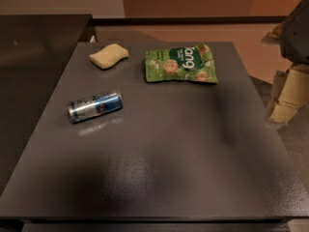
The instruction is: Pick redbull can
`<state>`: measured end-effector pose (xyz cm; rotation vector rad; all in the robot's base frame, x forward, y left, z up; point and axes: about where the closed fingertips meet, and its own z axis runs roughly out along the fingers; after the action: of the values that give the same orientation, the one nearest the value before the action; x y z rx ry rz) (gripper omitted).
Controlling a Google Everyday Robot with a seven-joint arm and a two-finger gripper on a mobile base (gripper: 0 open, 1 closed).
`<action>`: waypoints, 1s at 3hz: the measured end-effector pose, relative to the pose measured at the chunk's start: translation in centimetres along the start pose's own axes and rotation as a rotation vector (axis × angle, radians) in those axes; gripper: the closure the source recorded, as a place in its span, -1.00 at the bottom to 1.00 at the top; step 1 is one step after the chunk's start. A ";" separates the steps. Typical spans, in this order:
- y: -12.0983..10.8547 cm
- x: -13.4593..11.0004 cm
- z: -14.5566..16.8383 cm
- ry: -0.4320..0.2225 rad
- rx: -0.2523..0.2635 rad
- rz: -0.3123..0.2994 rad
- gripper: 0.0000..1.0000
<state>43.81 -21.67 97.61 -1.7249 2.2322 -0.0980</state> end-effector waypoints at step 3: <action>1.6 -7.2 1.4 -0.066 -0.070 -0.183 -1.00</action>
Offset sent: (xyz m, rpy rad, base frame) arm 0.0028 0.0667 -0.0064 0.0459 0.0598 0.1938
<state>44.28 -14.16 97.38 -1.9374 2.0506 -0.0040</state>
